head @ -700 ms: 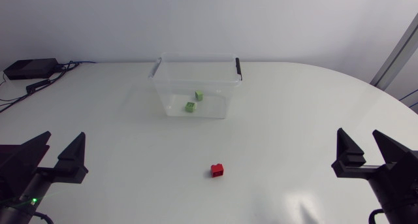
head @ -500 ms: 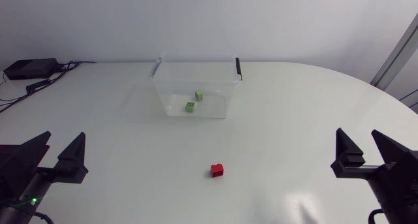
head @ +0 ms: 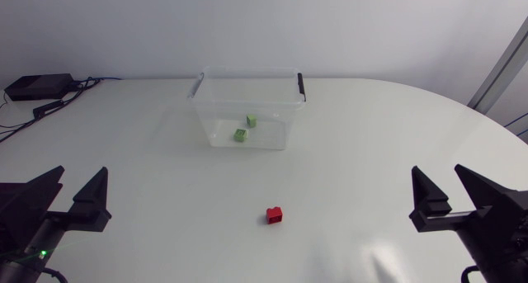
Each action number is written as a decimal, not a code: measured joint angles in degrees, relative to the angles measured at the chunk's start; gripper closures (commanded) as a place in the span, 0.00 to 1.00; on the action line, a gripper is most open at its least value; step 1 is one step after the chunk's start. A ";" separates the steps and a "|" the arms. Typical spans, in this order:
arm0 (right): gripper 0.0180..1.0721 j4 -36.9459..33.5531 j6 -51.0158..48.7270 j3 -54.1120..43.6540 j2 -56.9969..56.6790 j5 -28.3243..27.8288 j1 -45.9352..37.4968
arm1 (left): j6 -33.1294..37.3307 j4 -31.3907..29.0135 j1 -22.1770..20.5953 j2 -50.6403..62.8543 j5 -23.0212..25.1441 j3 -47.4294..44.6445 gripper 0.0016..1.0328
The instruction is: Place the duplo bricks in the container
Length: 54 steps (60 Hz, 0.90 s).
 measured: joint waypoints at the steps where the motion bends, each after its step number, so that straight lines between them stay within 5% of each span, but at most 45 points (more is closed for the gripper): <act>1: 0.05 0.00 -0.24 0.00 0.00 0.00 0.13 | 0.00 0.00 0.00 0.00 0.00 0.00 0.04; 23: 0.05 -0.04 -2.89 1.11 2.08 -0.20 4.04 | 0.00 0.00 0.00 0.00 0.00 0.00 0.04; 41: 0.05 -5.81 -2.86 18.60 23.98 -1.53 4.87 | 0.00 0.00 0.00 0.00 0.00 0.00 0.04; 54: 0.05 -11.06 -0.44 24.79 37.57 0.74 17.68 | 0.00 0.00 0.00 0.00 0.00 0.00 0.04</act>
